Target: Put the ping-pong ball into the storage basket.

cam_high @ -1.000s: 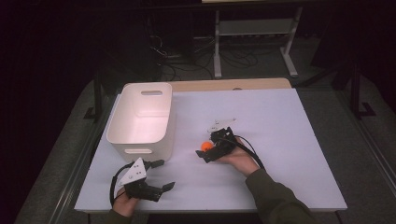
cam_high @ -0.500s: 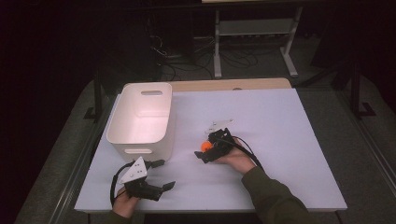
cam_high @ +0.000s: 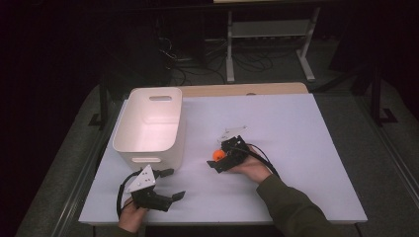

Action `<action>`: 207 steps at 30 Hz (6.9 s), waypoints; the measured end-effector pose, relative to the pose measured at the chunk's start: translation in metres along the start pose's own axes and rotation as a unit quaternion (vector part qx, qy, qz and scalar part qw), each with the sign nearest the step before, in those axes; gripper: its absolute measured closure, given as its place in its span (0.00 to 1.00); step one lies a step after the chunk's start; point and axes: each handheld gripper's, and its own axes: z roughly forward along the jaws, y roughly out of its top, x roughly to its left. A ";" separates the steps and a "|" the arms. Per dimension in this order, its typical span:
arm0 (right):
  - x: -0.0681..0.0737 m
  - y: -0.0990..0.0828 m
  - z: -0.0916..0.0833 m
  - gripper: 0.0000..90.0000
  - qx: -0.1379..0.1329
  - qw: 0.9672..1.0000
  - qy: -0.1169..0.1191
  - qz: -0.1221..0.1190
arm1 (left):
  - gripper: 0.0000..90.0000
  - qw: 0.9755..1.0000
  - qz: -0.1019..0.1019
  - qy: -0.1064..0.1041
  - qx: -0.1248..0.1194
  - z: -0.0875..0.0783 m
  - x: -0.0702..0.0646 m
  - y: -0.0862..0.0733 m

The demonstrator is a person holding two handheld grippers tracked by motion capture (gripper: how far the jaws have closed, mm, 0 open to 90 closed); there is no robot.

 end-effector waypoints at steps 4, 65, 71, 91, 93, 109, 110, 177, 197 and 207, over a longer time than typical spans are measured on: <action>-0.001 -0.002 0.001 0.15 0.003 1.000 -0.004 -0.001 | 0.16 1.000 -0.002 -0.001 0.000 0.000 0.000 0.000; -0.009 -0.007 0.010 0.55 0.027 1.000 0.005 -0.005 | 0.16 1.000 0.014 0.003 -0.005 -0.002 -0.002 -0.001; -0.009 -0.007 0.009 0.55 0.026 1.000 0.006 -0.004 | 0.16 1.000 0.013 0.003 -0.005 -0.002 -0.002 -0.001; 0.000 -0.003 0.006 0.55 0.016 1.000 0.019 -0.012 | 0.16 1.000 0.012 0.002 -0.005 -0.002 -0.002 -0.001; 0.001 -0.002 0.006 0.55 0.016 1.000 0.019 -0.015 | 0.16 1.000 0.012 0.001 -0.005 -0.002 -0.002 -0.001; 0.017 0.002 0.009 0.55 0.019 0.998 0.040 -0.032 | 0.16 1.000 0.013 0.001 -0.004 -0.002 -0.002 -0.001; 0.018 0.002 0.009 0.55 0.019 0.998 0.041 -0.032 | 0.16 1.000 0.012 0.001 -0.004 -0.001 -0.002 -0.001; 0.037 0.025 -0.005 0.55 0.022 0.994 0.087 -0.061 | 0.16 1.000 0.011 0.000 -0.004 -0.001 -0.002 0.000; 0.039 0.038 -0.011 0.55 0.030 0.993 0.091 -0.069 | 0.16 1.000 0.012 0.001 -0.003 -0.001 -0.002 0.000; 0.040 0.049 -0.016 0.55 0.025 0.993 0.086 -0.077 | 0.16 1.000 0.014 0.003 -0.005 -0.001 -0.003 -0.001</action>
